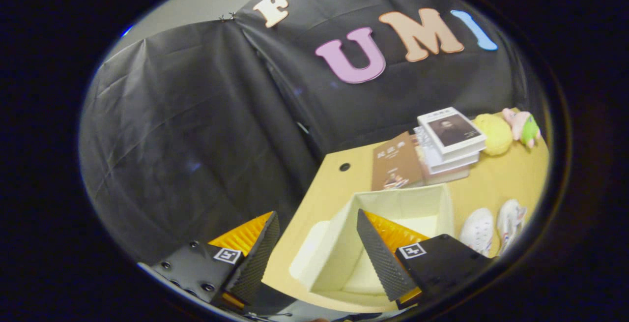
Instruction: Open the storage box then place both shoes into the box .Put the left shoe in first, then the right shoe, with the right side of both shoes facing outward in a uniform manner.
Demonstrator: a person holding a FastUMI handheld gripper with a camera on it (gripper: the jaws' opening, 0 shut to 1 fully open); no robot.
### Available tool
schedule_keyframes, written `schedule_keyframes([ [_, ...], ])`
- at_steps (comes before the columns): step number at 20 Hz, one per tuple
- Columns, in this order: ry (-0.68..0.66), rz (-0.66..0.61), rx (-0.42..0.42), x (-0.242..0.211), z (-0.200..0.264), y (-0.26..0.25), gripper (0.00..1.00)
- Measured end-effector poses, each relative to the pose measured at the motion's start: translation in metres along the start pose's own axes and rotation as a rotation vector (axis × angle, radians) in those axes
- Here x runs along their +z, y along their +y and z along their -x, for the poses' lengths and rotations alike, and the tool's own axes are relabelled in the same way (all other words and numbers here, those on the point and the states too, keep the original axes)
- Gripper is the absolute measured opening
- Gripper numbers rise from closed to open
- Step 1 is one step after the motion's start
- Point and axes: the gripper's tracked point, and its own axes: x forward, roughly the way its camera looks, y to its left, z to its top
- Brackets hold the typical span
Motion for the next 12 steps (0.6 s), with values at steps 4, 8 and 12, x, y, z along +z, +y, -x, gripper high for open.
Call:
schedule_keyframes([
  [4,-0.030,0.062,-0.205,0.006,0.028,-0.098,1.00],
  [8,-0.006,0.067,-0.412,-0.014,0.060,-0.194,1.00],
  [12,0.092,0.064,-0.519,-0.064,0.080,-0.253,0.99],
])
